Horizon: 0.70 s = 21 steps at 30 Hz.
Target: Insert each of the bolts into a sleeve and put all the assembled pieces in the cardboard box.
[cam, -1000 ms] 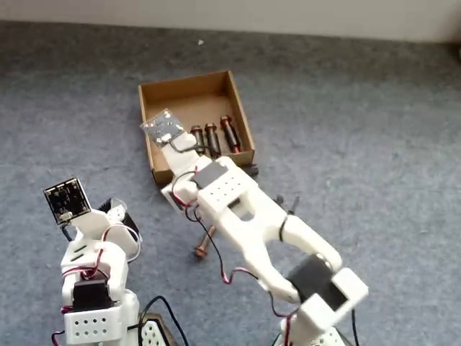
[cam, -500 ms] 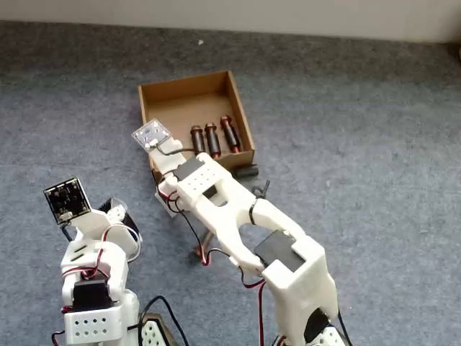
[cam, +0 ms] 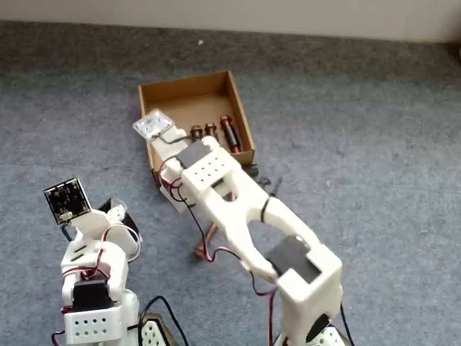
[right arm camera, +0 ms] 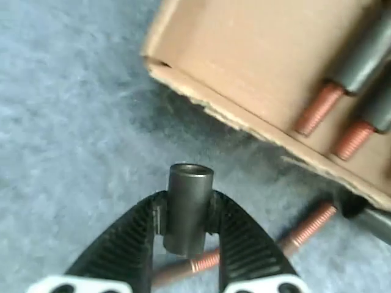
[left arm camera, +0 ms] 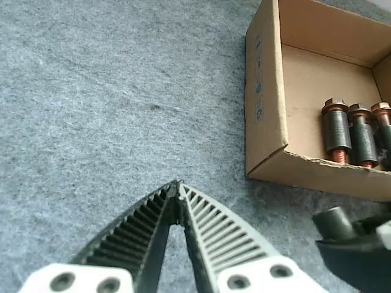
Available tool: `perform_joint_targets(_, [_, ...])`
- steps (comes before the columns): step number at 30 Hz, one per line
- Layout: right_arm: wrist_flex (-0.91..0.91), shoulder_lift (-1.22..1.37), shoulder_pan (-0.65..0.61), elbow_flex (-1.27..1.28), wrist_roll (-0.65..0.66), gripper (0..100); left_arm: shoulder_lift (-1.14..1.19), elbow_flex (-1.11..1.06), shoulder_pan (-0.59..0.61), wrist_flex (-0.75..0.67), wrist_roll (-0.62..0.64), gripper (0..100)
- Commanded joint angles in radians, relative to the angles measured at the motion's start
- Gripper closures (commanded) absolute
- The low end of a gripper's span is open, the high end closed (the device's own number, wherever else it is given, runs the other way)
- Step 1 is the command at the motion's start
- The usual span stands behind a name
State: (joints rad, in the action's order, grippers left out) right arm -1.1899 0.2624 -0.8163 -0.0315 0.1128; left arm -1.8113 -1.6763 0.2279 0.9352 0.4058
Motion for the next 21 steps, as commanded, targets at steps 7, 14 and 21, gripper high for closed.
perform_joint_targets(7, [-0.058, -0.438, 0.116, 0.240, 0.015, 99.3, -0.004, -0.019, 0.002, -0.023, -0.011, 99])
perform_joint_targets(14, [0.015, -0.682, 0.234, 0.538, 0.015, 99.3, -0.004, -0.019, 0.002, -0.023, -0.011, 99])
perform_joint_targets(21, [0.217, -0.897, 0.369, 0.858, 0.015, 99.3, -0.004, -0.019, 0.002, -0.017, -0.236, 99])
